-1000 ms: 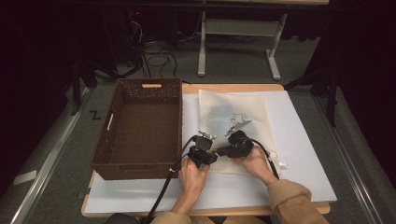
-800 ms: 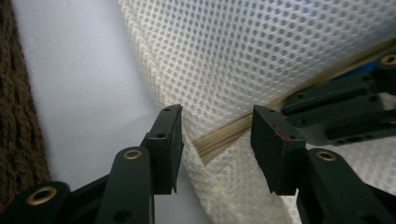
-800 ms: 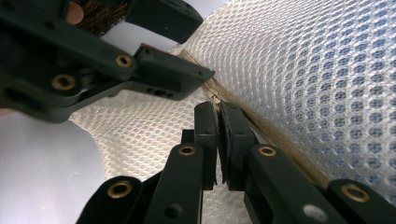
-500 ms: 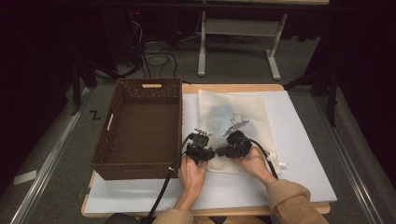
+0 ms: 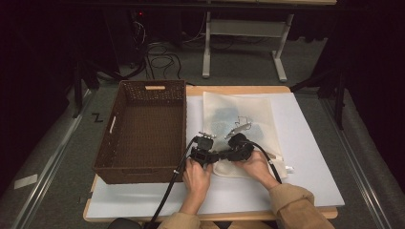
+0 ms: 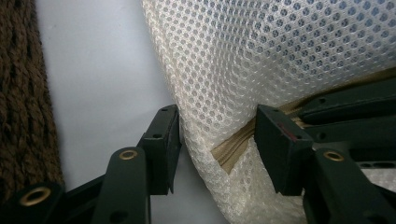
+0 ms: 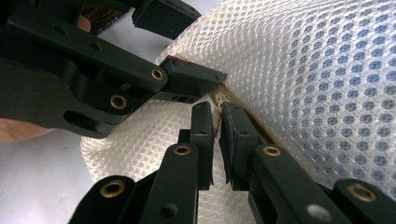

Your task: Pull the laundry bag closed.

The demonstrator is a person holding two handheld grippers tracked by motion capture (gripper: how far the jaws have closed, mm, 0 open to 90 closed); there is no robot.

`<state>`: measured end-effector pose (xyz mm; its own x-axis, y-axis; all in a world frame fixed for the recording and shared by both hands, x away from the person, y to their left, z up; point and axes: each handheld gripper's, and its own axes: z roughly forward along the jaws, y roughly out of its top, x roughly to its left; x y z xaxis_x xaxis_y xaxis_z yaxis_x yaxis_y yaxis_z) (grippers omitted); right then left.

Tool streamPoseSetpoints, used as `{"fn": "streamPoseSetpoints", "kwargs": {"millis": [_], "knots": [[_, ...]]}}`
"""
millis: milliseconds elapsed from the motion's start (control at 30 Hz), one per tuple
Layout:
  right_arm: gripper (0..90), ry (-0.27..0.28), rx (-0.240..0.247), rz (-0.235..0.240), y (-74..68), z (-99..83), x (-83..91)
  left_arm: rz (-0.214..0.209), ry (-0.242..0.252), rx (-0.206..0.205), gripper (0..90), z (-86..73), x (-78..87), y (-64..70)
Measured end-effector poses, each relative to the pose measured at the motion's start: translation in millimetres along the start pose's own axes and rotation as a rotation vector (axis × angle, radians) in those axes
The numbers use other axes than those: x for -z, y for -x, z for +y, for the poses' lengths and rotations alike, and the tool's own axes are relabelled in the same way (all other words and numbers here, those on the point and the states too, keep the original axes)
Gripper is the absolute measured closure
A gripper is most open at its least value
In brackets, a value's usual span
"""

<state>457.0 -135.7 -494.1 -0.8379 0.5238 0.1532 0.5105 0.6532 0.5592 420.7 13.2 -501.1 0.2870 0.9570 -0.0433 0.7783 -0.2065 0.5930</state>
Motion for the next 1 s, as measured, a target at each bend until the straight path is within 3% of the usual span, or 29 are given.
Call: {"fn": "streamPoseSetpoints", "kwargs": {"millis": [267, 1000], "knots": [[87.1, -0.011, -0.017, -0.014, 0.9, 1.7, -5.8, -0.006, -0.001, -0.001, 52.2, -0.2, 0.0, -0.1], [87.8, -0.006, -0.028, -0.014, 4.2, -3.9, 3.6, -0.005, 0.022, -0.03, 53.8, -4.7, 0.2, 1.3]]}}
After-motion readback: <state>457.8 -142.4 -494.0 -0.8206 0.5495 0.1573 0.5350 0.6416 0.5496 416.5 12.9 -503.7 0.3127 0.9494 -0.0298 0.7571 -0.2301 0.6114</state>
